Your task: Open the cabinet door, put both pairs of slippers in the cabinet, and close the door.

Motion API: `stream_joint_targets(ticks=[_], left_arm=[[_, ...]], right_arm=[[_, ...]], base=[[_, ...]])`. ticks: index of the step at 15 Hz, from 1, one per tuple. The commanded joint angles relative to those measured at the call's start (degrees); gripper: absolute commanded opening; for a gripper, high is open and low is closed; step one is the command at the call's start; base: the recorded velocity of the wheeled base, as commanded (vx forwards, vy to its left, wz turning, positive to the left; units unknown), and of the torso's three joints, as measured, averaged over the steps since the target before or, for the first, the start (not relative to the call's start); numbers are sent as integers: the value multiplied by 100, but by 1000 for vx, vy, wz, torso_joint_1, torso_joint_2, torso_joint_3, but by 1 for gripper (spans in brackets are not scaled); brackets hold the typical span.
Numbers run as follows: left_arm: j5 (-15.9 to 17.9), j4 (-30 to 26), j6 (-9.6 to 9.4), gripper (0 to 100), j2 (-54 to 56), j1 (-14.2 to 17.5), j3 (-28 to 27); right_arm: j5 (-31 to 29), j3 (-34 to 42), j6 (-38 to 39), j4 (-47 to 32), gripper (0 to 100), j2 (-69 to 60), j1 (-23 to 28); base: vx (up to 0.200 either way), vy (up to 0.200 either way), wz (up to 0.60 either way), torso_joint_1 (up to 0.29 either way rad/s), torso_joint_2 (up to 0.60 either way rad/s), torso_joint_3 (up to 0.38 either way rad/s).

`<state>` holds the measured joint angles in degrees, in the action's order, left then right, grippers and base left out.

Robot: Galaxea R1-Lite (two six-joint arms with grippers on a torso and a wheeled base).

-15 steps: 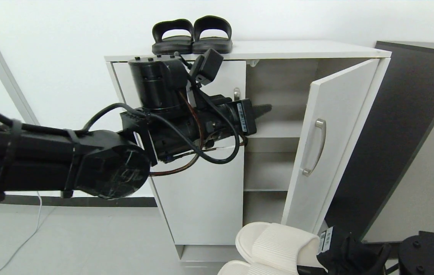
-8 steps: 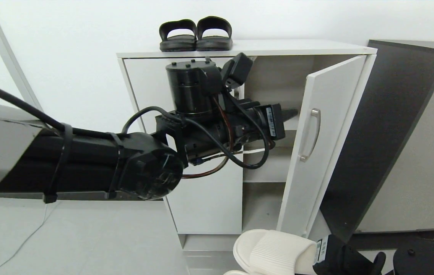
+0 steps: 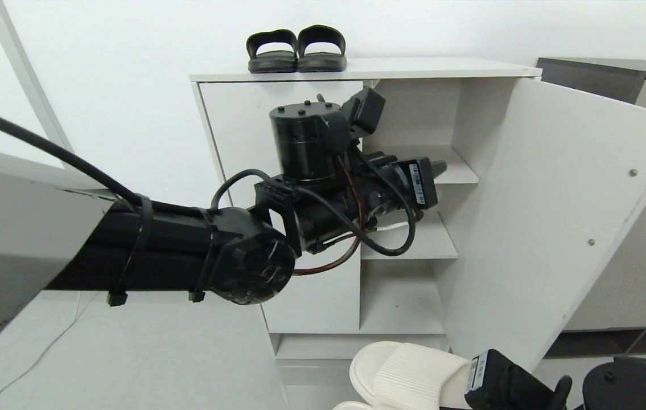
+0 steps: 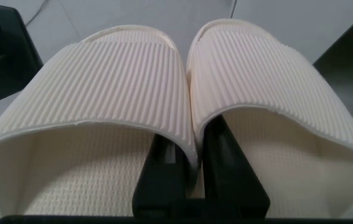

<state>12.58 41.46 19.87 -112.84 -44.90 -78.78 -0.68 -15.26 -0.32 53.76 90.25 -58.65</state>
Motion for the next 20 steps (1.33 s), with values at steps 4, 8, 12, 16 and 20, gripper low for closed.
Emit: stream_joint_targets(ticks=[4, 8, 12, 16, 20], left_arm=[[-388, -428, -18, 0, 2442, 1335, 1479], [-1434, -4058, -414, 0, 6080, 2090, 2824], [-2471, -5350, -985, 0, 8489, 2934, 3553], [-2656, -5930, -1126, 0, 10036, 4964, 4388], [-2427, -5376, -1407, 0, 10774, 5281, 6401]], right_arm=[[-28, -469, 40, -6, 0, 134, 785], [-1356, -1339, 498, -15, 0, 810, 1382], [-2718, -2121, 638, -15, 0, 1320, 1549], [-3052, -2306, 717, -15, 0, 1496, 1708], [-3052, -2306, 717, -24, 0, 1540, 1708]], base=[[0, 0, 0, 0, 0, 0], [0, 0, 0, 0, 0, 0], [0, 0, 0, 0, 0, 0], [0, 0, 0, 0, 0, 0], [0, 0, 0, 0, 0, 0]])
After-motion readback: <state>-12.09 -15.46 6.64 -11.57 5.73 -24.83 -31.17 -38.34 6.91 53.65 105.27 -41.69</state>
